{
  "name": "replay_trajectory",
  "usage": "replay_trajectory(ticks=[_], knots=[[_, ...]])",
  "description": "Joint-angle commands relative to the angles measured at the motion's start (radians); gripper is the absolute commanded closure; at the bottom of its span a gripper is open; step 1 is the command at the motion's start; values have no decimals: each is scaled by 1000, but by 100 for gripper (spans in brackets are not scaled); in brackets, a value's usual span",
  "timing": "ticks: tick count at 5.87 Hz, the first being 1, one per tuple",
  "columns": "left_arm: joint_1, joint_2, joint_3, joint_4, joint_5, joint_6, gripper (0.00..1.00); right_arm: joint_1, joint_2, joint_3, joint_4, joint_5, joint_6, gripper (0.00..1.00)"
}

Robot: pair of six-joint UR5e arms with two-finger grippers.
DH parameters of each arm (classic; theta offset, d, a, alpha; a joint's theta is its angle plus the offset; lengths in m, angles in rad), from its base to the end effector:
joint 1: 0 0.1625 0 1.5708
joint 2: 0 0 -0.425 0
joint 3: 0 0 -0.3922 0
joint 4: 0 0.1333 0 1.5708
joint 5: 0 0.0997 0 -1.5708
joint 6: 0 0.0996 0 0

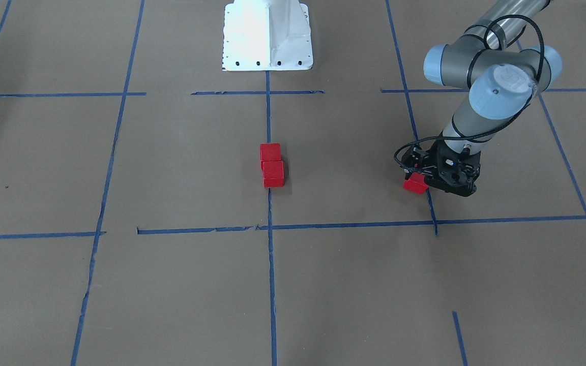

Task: Form red blocks into L shape at center
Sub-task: 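Move the left gripper to the last red cube and grasp it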

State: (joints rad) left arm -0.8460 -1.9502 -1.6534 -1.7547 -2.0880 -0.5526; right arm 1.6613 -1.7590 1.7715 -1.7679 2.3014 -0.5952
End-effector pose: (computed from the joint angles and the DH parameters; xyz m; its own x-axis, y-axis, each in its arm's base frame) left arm 0.3615 -0.5350 0.3916 0.6638 0.3664 -0.6520 -0.2126 0.9283 0.3051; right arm 0.1024 -0.3894 0.6663 0.6548 -0.3921 0.6461 0.3361 0.9168 0.2158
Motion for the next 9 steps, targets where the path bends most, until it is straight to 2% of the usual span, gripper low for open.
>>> replay_trajectory(ticks=[1, 4, 5, 6, 7, 8, 9], knots=[[42, 30, 12, -47, 5, -50, 0, 0, 0, 0, -1, 0, -2, 0], [85, 31, 23, -49, 6, -73, 0, 0, -3, -1, -1, 0, -6, 0], [85, 27, 36, -51, 6, -73, 9, 0, -7, -1, -1, 0, -6, 0], [87, 22, 38, -49, 6, -73, 34, 0, -7, -1, -1, 0, -6, 0], [87, 13, 37, -48, 5, -99, 76, 0, -7, -1, -1, 0, -6, 0], [87, -1, 31, -43, 5, -128, 96, 0, -7, 0, 1, 0, -5, 0], [87, -37, 21, -34, 3, -274, 96, 0, -7, 3, -1, 0, -3, 0]])
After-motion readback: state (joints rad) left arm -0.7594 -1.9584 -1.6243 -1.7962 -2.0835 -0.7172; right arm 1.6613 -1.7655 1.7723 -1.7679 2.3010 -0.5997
